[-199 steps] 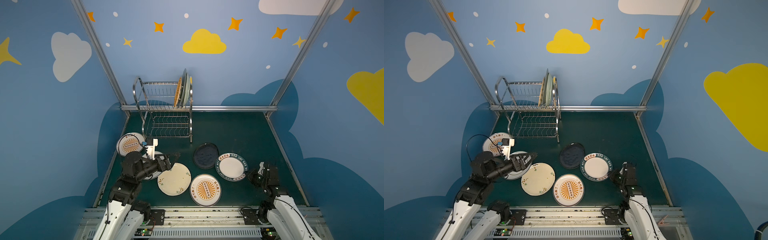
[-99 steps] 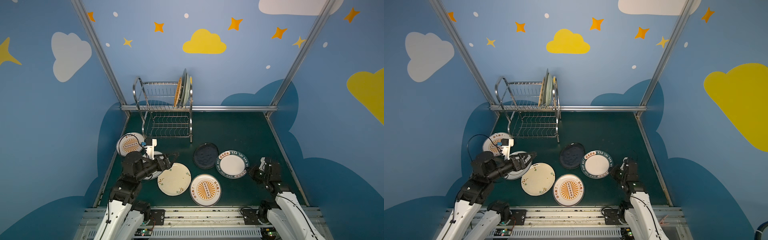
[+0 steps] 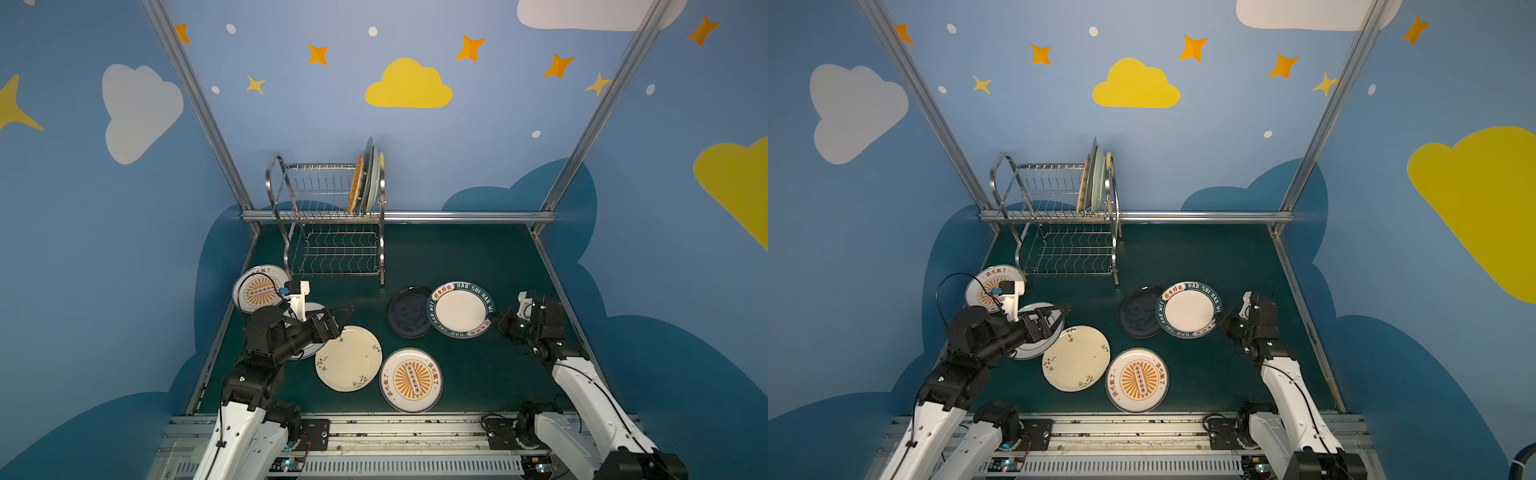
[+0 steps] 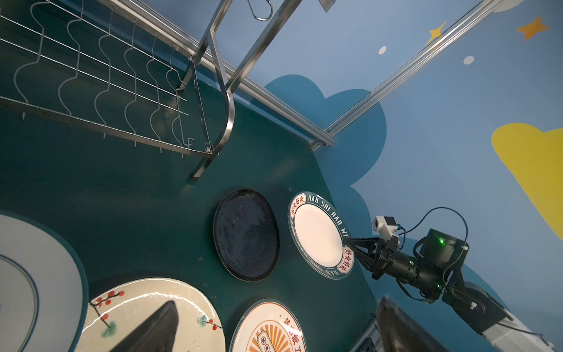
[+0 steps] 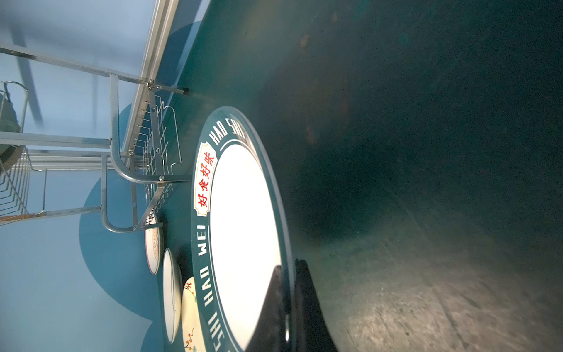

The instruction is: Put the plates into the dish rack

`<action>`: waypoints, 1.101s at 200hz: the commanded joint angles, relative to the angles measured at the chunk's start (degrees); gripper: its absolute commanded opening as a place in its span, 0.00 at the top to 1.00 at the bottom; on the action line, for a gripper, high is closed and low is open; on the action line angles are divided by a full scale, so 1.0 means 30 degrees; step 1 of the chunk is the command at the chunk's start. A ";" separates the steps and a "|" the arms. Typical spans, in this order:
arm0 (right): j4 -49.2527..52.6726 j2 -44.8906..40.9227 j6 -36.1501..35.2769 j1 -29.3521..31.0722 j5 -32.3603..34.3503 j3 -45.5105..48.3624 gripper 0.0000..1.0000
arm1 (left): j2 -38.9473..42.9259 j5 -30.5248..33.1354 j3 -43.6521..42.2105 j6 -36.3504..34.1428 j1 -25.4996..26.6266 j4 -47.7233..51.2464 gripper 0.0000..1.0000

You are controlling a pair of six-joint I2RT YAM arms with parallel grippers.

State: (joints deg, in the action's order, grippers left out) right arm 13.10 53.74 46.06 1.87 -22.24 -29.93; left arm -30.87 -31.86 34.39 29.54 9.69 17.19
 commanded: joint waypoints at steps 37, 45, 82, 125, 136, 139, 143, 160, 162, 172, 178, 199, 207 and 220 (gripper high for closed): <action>-0.1114 0.5775 -0.0602 0.0176 -0.5357 -0.4912 1.00 | 0.0388 0.0981 -0.0503 -0.0964 -0.0038 -0.1012 0.00; -0.0666 0.6570 -0.0910 0.0423 -0.5921 -0.5516 1.00 | 0.0334 0.0936 -0.0550 -0.0957 -0.0023 -0.1117 0.00; -0.1104 0.7646 -0.1194 0.1910 -0.6386 -0.5747 1.00 | 0.0168 0.0555 -0.1218 -0.0164 0.0318 -0.3000 0.00; -0.0937 0.7176 -0.1420 0.2255 -0.6854 -0.5484 1.00 | -0.0860 0.4426 -0.1708 0.0139 0.4687 -0.6057 0.00; -0.0828 0.7106 -0.1548 0.2204 -0.6898 -0.5360 1.00 | -0.1740 0.6022 -0.1657 -0.0549 0.6530 -0.6993 0.00; -0.0798 0.7108 -0.1602 0.2217 -0.6915 -0.5347 1.00 | -0.2031 0.6353 -0.1603 -0.0778 0.7001 -0.7258 0.00; -0.0766 0.7135 -0.1617 0.2219 -0.6963 -0.5292 1.00 | -0.2440 0.7075 -0.1524 -0.1077 0.7626 -0.7536 0.00; -0.0823 0.7222 -0.1641 0.2186 -0.7347 -0.5178 1.00 | -0.4347 0.8900 -0.1020 -0.2703 0.9838 -0.8786 0.00; -0.0815 0.7217 -0.1643 0.2189 -0.7395 -0.5171 1.00 | -0.4619 0.9032 -0.0935 -0.2941 1.0026 -0.8896 0.00; -0.0757 0.7199 -0.1753 0.2190 -0.7455 -0.5169 1.00 | -0.5864 0.9642 -0.0309 -0.4230 1.1051 -0.9069 0.00; -0.0665 0.7196 -0.1809 0.2168 -0.7425 -0.5171 1.00 | -0.6722 0.9938 0.0045 -0.5109 1.1619 -0.9001 0.00; -0.0257 0.7137 -0.2100 0.2182 -0.7018 -0.5254 1.00 | -0.9060 1.1225 0.1438 -0.8837 1.3171 -0.8447 0.00; -0.0204 0.7133 -0.2167 0.2162 -0.6943 -0.5234 1.00 | -0.9662 1.1849 0.1775 -1.0244 1.3627 -0.8397 0.00; -0.0179 0.7184 -0.2236 0.2160 -0.6885 -0.5200 1.00 | -1.0415 1.2124 0.2194 -1.2301 1.4163 -0.8411 0.00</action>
State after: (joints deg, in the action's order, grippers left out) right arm 12.34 76.99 40.64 8.56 -41.41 -45.63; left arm -59.31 -1.58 37.78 8.56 49.41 -6.28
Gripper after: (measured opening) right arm 0.054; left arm 0.998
